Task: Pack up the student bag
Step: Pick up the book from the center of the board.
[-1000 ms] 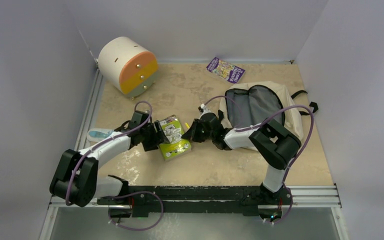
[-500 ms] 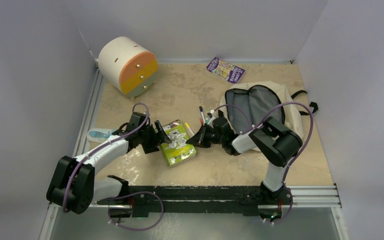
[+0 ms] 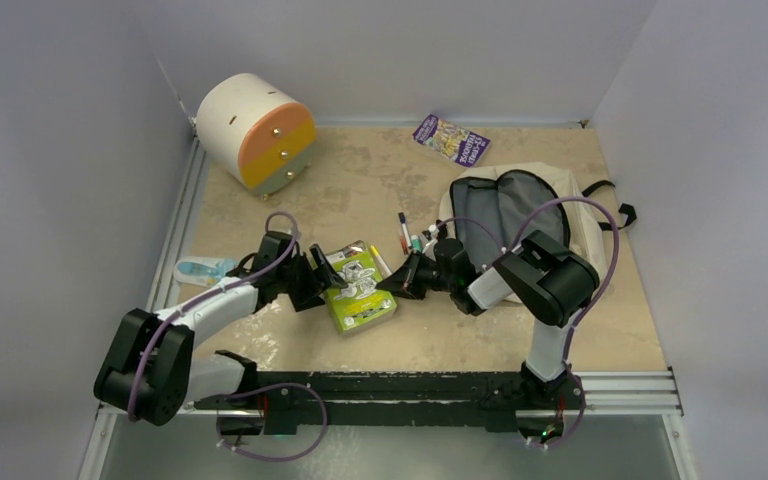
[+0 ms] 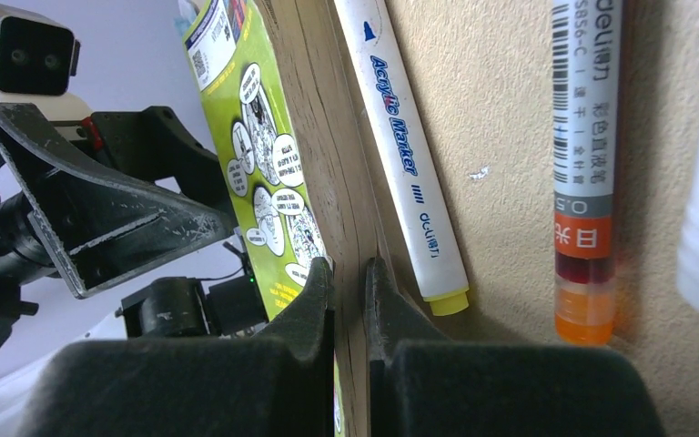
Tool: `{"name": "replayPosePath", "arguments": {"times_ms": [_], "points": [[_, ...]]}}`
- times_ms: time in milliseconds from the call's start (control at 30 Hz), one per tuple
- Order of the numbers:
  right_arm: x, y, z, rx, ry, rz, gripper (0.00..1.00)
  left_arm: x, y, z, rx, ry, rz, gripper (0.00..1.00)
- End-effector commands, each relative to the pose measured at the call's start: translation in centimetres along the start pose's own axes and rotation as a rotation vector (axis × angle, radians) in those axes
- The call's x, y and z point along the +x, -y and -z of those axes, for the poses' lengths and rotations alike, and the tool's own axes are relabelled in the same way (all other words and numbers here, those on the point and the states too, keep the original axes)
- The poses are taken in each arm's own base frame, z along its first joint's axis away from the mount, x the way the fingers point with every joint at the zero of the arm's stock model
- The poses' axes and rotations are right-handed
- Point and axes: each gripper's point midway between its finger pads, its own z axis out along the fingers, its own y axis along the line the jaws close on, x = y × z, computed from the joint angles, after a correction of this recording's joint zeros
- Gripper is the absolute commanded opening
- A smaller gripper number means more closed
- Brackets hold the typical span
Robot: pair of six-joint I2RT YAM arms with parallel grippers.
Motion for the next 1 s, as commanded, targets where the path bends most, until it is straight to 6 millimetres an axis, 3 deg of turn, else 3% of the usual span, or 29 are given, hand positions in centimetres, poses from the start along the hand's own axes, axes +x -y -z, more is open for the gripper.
{"name": "replayPosePath", "arguments": {"times_ms": [0, 200, 367, 433, 667, 733, 867, 967], "points": [[1.2, 1.5, 0.2, 0.041, -0.039, -0.06, 0.0, 0.0, 0.6, -0.9, 0.064, 0.013, 0.033, 0.73], [1.2, 1.6, 0.2, 0.047, -0.044, -0.058, 0.0, -0.1, 1.2, -1.5, 0.127, 0.025, 0.056, 0.68], [1.4, 1.9, 0.2, 0.055, -0.048, -0.056, 0.0, -0.5, 2.1, -1.4, 0.167, 0.04, 0.05, 0.54], [1.3, 2.0, 0.2, 0.056, -0.048, -0.048, 0.0, -0.8, 2.6, -1.1, 0.184, 0.053, 0.042, 0.46], [0.0, 1.2, 0.2, 0.075, -0.004, 0.032, 0.0, -2.0, 4.3, 0.2, 0.208, 0.094, -0.003, 0.0], [-0.8, 0.3, 0.5, 0.084, 0.03, 0.075, 0.07, -2.5, 5.0, 0.8, 0.211, 0.11, -0.024, 0.0], [-2.5, -2.7, 1.5, 0.065, 0.093, 0.171, 0.33, -3.6, 6.9, 2.9, 0.246, 0.161, -0.074, 0.0], [-3.8, -4.8, 2.3, 0.056, 0.145, 0.247, 0.43, -4.3, 8.6, 4.8, 0.281, 0.202, -0.124, 0.0]]}}
